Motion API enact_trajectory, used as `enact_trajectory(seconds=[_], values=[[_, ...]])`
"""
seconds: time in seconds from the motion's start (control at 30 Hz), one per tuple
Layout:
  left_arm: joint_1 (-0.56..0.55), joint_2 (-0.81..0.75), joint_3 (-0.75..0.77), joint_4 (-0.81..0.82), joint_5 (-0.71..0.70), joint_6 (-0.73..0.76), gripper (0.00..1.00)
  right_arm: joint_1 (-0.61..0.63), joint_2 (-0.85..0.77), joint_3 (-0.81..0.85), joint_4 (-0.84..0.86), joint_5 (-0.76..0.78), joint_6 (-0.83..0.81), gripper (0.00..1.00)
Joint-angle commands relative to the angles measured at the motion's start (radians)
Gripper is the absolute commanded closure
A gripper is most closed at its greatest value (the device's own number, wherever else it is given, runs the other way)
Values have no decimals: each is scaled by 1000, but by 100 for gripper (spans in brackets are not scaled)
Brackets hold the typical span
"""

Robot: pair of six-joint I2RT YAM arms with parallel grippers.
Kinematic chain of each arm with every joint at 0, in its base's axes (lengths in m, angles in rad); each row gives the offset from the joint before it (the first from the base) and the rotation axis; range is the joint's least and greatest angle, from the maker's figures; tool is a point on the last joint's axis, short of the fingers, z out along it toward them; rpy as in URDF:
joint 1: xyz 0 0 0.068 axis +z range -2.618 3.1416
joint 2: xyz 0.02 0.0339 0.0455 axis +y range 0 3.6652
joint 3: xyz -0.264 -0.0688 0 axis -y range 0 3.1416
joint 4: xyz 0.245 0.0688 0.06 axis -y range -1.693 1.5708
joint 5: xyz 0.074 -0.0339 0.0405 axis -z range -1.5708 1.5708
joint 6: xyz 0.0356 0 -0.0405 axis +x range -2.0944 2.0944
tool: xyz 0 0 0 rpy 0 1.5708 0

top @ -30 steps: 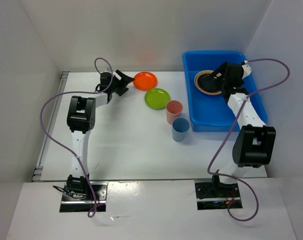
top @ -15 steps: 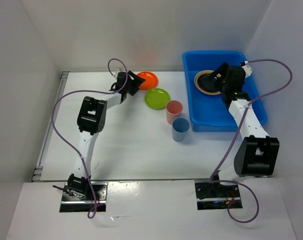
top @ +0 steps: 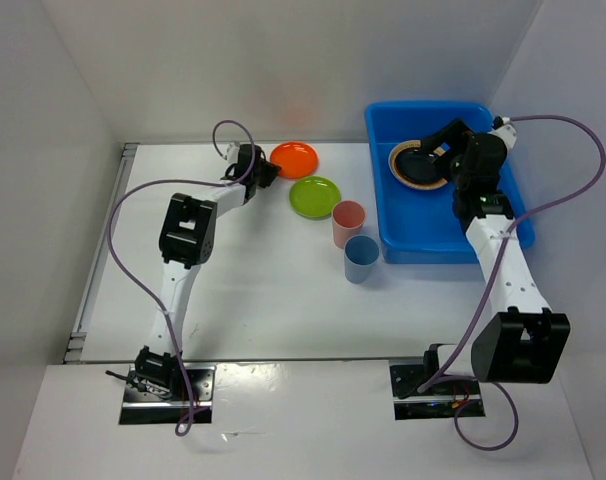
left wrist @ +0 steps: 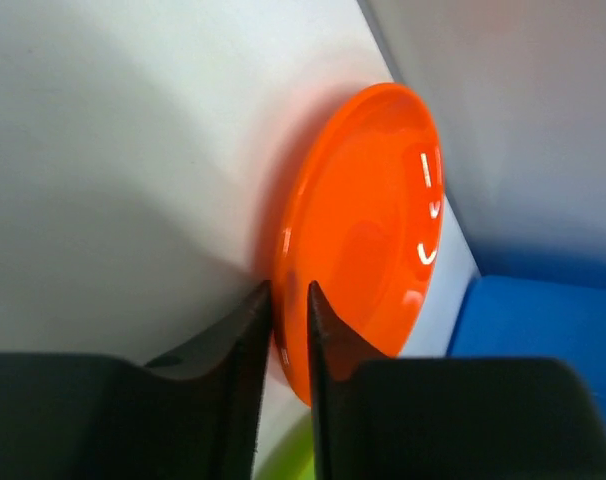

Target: Place the mixed dishes into the plastic bin

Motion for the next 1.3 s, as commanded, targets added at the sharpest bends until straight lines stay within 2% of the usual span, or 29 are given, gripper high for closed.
enact_trajectory(seconds=[0.0,0.03,0.07,0.1,0.17,0.23,0.33,0.47,0.6,0.7,0.8,0.93,1.13,1.27], values=[[-7,54,24,-99,-20,17,74,8,-86,-13,64,-87,-18,1],[-7,54,15,-85,-20,17,79,8,-97,-13,78,-110,-18,1],[-7,45,-9,-73,-20,17,93,8,-108,-23,78,-152,-18,1],[-7,34,-21,-53,-8,8,100,22,-120,-23,91,-168,-18,1],[3,4,-49,-27,23,8,100,42,-152,-32,104,-199,-30,1],[15,-45,-164,85,70,8,100,62,-183,-41,128,-272,-56,1],[48,-230,-367,265,161,-14,100,94,-209,-41,138,-360,-66,1],[85,-422,-486,312,298,74,100,94,-221,-66,162,-499,-55,1],[95,-635,-557,303,361,137,100,108,-182,-50,147,-607,-64,1],[95,-738,-572,264,416,187,100,151,-133,-5,119,-607,-88,1],[85,-804,-572,192,497,256,100,178,-59,49,119,-648,-89,1],[50,-871,-563,110,534,324,100,224,55,143,95,-710,-107,1],[41,-941,-609,73,555,353,100,258,95,214,85,-710,-107,1],[32,-952,-618,73,591,362,100,304,94,223,53,-620,-116,1]])
